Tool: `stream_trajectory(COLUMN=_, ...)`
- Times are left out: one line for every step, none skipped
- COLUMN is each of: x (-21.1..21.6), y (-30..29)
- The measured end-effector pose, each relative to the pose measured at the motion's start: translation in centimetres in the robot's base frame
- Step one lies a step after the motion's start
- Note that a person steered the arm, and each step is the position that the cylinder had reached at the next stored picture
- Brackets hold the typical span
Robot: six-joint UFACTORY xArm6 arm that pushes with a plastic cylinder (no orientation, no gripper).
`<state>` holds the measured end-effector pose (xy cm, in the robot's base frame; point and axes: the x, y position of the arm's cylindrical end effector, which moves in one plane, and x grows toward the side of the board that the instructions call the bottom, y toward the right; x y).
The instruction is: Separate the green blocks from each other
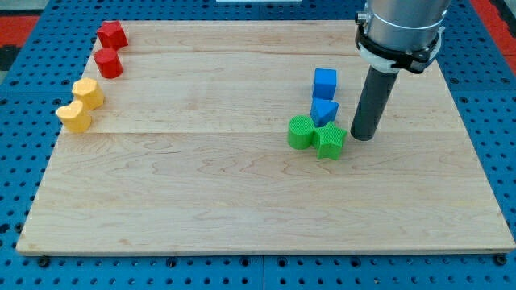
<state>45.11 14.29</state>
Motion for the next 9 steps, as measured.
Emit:
stream_trajectory(x=0.0, y=-0.2)
stream_trajectory(x=0.0, y=-0.3)
stream_trajectory(x=0.1, y=-0.7)
stream_trajectory(x=0.4, y=-2.1)
stream_trajectory(x=0.4, y=-3.2)
stream_trajectory(x=0.4, y=-3.2)
stream_trajectory(x=0.4, y=-3.5)
stream_trajectory(x=0.4, y=-4.7)
stream_trajectory(x=0.4, y=-4.7)
